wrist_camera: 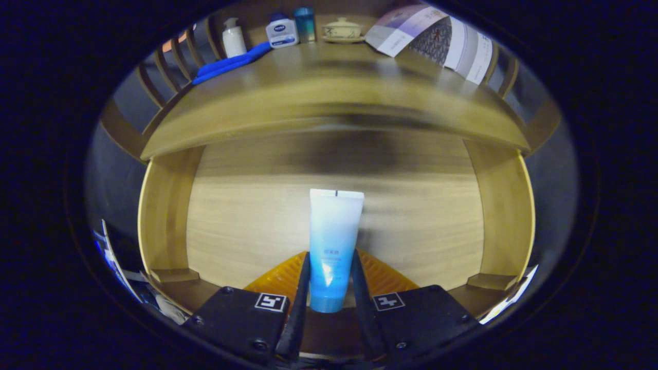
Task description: Pull open the drawer, take out the items inside it, and place them on the countertop above the cabinet.
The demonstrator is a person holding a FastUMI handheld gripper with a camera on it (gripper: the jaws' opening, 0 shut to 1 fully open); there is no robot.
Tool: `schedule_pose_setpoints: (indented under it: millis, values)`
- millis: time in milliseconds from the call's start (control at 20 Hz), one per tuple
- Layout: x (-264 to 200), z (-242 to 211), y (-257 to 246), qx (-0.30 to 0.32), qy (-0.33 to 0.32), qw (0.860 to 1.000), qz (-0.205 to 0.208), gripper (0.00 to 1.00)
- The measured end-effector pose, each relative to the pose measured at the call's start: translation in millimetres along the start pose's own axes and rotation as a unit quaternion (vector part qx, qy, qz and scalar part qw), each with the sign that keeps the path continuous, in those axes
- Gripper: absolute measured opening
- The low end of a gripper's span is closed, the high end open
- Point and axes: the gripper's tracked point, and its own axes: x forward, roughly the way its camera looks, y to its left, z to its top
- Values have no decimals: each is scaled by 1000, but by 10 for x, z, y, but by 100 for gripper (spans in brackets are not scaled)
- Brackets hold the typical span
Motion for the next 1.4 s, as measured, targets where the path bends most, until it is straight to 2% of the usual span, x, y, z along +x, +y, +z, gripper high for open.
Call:
schedule_pose_setpoints:
  millis: [300,650,950,1100,1250,1400]
  values:
    - [-449,153,-52,-5,-35,999,6,47]
    - [-709,636,-91,-16,-64,998,-9,47]
    - [-588,1121,-6,-23,-69,997,-10,47]
    - [-487,1357,-45,-38,-77,996,-29,47]
    - [-373,1494,40,-18,-74,997,-6,47]
    - [-287,1619,4,-12,-72,997,-2,47]
